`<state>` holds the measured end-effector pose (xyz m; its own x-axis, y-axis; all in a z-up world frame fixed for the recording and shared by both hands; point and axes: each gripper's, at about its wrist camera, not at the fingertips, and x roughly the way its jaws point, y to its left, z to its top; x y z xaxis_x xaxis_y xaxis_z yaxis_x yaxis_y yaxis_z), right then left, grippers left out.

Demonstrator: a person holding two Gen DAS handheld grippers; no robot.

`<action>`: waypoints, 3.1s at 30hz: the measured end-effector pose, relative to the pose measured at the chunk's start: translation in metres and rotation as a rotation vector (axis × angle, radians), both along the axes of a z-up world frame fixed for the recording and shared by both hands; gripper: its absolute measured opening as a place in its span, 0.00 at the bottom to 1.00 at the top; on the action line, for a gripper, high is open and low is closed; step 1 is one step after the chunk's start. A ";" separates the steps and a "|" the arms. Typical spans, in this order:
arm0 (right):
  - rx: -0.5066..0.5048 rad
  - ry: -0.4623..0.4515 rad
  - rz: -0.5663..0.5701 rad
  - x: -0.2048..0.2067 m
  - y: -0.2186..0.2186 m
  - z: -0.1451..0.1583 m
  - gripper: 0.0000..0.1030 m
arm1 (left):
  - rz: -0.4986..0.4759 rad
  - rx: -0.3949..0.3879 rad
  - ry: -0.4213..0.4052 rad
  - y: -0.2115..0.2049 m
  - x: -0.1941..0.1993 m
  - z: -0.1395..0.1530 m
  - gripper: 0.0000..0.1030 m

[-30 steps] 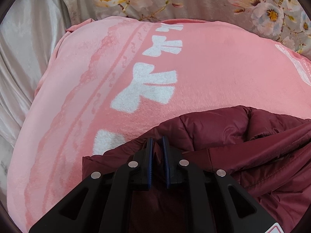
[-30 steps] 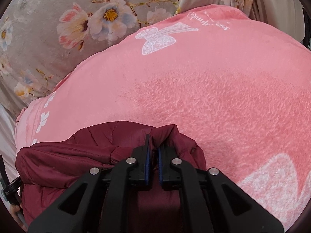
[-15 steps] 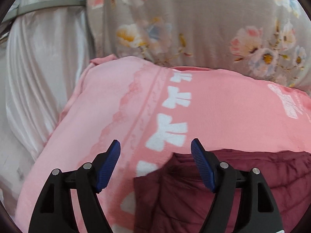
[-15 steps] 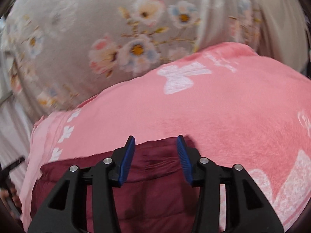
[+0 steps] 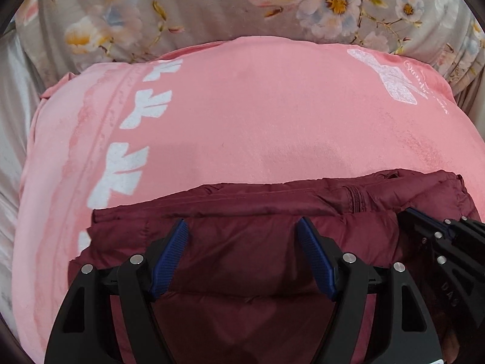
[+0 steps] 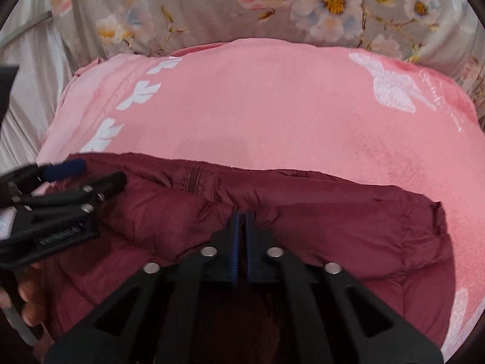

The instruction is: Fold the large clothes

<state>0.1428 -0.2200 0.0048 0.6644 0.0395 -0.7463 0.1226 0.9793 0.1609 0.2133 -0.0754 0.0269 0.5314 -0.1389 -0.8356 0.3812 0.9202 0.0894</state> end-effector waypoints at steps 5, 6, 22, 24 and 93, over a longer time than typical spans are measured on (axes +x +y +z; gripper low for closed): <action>-0.008 -0.030 -0.003 0.009 -0.002 0.009 0.00 | 0.021 0.004 0.003 -0.003 0.011 -0.008 0.70; -0.013 -0.018 -0.004 0.012 -0.001 0.003 0.00 | 0.034 0.005 0.015 -0.002 0.015 -0.014 0.70; -0.019 0.007 -0.025 0.023 0.006 -0.040 0.00 | 0.087 -0.014 -0.040 0.001 0.020 -0.044 0.78; -0.013 0.005 -0.025 0.023 0.005 -0.041 0.00 | 0.088 -0.005 -0.046 -0.001 0.020 -0.045 0.78; 0.005 -0.045 -0.083 -0.052 0.032 0.014 0.05 | 0.339 -0.166 -0.001 0.148 0.004 -0.001 0.90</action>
